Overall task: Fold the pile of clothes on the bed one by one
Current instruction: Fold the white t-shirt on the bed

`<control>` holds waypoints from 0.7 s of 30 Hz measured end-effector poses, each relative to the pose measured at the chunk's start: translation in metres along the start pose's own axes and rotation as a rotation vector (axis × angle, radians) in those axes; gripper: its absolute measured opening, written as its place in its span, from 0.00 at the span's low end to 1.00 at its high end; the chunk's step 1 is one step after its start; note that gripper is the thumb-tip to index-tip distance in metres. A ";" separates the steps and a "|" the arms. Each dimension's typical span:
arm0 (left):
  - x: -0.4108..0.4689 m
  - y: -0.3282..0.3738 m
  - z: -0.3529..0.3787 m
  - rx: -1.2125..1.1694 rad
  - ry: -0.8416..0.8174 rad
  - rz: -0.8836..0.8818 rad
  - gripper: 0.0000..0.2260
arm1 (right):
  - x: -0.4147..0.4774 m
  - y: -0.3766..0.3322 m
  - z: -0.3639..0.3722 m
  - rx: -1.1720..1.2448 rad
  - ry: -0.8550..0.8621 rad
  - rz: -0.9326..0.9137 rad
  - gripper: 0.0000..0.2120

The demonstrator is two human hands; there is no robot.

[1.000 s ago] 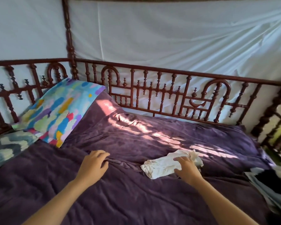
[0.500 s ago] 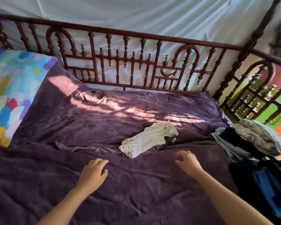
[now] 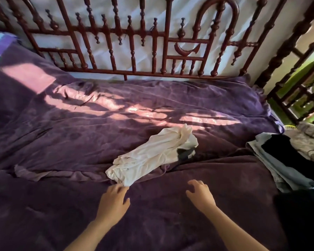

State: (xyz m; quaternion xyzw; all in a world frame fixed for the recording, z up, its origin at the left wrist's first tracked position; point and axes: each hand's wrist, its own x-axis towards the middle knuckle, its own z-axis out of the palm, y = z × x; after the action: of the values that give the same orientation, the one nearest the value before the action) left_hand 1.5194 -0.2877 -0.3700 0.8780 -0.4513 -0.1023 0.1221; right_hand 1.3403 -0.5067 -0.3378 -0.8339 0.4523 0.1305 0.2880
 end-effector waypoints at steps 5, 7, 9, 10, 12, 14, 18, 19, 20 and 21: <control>0.066 -0.017 0.038 0.123 0.001 -0.163 0.30 | 0.050 -0.008 0.041 0.008 -0.036 -0.052 0.21; 0.091 -0.029 0.048 0.067 -0.030 -0.312 0.33 | 0.061 -0.017 0.057 0.019 -0.052 -0.099 0.21; 0.105 -0.041 0.060 -0.027 -0.125 -0.443 0.30 | 0.065 -0.023 0.070 0.030 -0.068 -0.130 0.21; 0.108 -0.046 0.064 -0.072 -0.159 -0.476 0.25 | 0.065 -0.025 0.076 0.032 -0.073 -0.143 0.21; 0.108 -0.053 0.066 -0.117 -0.142 -0.529 0.11 | 0.061 -0.027 0.083 0.028 -0.077 -0.163 0.20; 0.103 -0.055 0.059 -0.154 -0.085 -0.537 0.06 | 0.054 -0.027 0.084 0.016 -0.077 -0.168 0.20; 0.073 -0.043 0.018 -0.280 0.055 -0.345 0.13 | 0.036 -0.031 0.068 -0.033 -0.054 -0.160 0.19; 0.058 -0.039 0.001 -0.290 0.119 -0.271 0.11 | 0.030 -0.035 0.063 -0.030 -0.045 -0.165 0.19; 0.039 -0.036 -0.015 -0.270 0.183 -0.171 0.07 | 0.023 -0.041 0.057 -0.026 -0.032 -0.177 0.19; 0.018 -0.033 -0.031 -0.250 0.229 -0.088 0.05 | 0.016 -0.049 0.052 -0.022 -0.017 -0.195 0.19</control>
State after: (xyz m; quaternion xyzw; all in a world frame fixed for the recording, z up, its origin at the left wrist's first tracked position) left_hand 1.5643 -0.2797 -0.3518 0.8808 -0.3795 -0.0621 0.2762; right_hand 1.3915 -0.4656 -0.3691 -0.8760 0.3650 0.1138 0.2941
